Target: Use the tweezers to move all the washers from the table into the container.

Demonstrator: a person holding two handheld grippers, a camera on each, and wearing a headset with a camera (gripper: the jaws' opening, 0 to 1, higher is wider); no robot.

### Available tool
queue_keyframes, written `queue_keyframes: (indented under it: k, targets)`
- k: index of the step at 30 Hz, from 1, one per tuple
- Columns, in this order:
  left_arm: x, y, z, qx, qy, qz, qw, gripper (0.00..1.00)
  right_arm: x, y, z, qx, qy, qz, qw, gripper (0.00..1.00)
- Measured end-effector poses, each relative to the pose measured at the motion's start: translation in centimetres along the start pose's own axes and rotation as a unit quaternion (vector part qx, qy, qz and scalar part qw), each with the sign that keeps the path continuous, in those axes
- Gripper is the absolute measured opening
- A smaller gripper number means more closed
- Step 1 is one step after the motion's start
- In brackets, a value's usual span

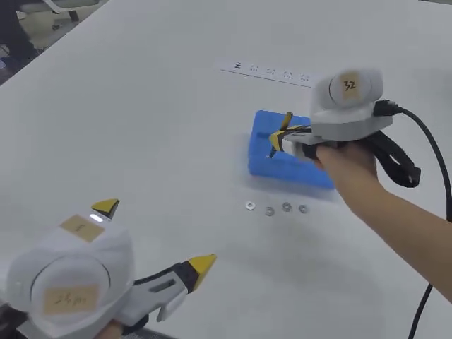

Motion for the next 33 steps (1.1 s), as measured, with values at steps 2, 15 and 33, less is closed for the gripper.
queue_keyframes:
  k: [2, 15, 33]
  targets:
    - [0.1, -0.1, 0.0, 0.0, 0.001, 0.0, 1.0, 0.9, 0.1, 0.0, 0.0, 0.0, -0.001, 0.003, 1.0, 0.03]
    - [0.1, 0.0, 0.0, 0.0, 0.002, 0.002, 1.0, 0.9, 0.4, 0.0, -0.2, 0.015, 0.013, 0.004, 0.9998, 0.04]
    - [0.1, 0.2, 0.0, 0.0, 0.002, 0.007, 1.0, 0.91, 3.8, 6.5, -1.0, -0.081, -0.022, 0.004, 0.9964, 0.03]
Point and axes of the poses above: the centre of the closed fingertips' face, and the gripper's own axes: y roughly backward along the fingers, x roughly to its left, z roughly out of its top, the point moved 7 cm from there along y, roughly backward along the fingers, and after that the axes turned 12 degrees about x, right-handed, at the moved point
